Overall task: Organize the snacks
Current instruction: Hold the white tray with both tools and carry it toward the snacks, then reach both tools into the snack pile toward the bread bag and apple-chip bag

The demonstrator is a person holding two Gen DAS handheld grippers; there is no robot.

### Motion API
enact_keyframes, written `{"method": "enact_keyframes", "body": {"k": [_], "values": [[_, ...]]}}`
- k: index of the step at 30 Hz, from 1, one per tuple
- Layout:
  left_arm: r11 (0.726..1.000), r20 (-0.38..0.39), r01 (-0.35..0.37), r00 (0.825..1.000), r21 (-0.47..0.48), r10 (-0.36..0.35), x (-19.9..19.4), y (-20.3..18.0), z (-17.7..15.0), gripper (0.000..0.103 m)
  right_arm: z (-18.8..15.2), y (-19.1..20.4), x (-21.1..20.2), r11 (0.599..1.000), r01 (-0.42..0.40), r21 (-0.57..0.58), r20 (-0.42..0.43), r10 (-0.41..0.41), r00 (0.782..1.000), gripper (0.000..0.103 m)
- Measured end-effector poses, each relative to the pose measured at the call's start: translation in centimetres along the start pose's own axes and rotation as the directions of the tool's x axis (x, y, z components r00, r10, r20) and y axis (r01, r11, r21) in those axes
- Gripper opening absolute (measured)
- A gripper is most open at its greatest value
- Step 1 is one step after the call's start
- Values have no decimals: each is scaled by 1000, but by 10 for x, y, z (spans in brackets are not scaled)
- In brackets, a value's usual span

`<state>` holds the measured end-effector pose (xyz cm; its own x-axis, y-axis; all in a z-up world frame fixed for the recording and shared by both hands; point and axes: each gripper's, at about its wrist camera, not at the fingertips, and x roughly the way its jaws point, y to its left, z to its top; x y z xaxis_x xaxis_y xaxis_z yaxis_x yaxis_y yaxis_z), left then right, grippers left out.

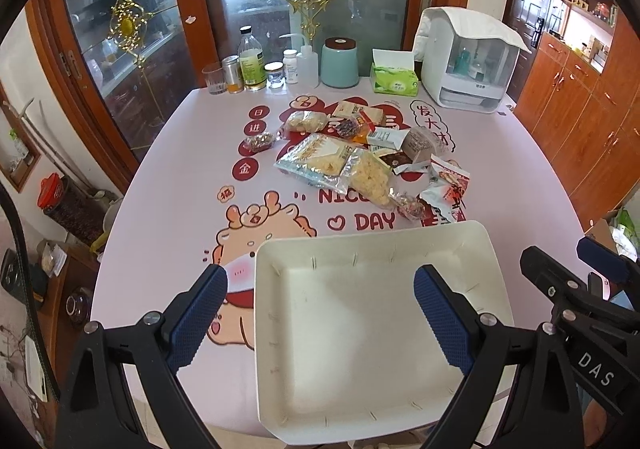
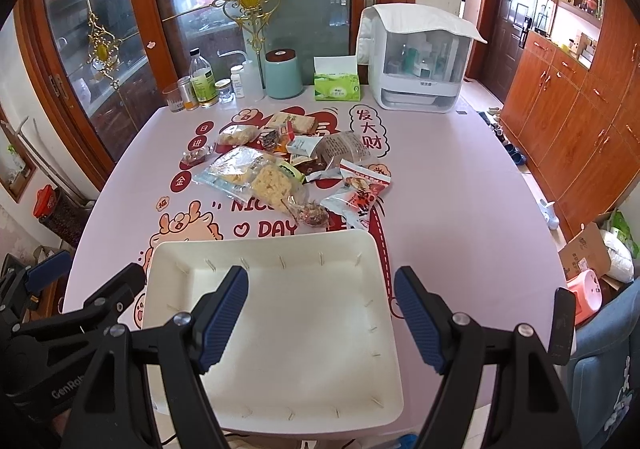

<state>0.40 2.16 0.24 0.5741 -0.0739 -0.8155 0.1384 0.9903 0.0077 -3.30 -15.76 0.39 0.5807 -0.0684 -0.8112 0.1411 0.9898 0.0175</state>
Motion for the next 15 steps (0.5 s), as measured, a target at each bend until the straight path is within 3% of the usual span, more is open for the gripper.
{"method": "enact_keyframes", "body": {"k": [15], "values": [[994,103,74,991,77,-82,24,23,70,95,40,17,6,998,56,13,30,-57,998,76]]}}
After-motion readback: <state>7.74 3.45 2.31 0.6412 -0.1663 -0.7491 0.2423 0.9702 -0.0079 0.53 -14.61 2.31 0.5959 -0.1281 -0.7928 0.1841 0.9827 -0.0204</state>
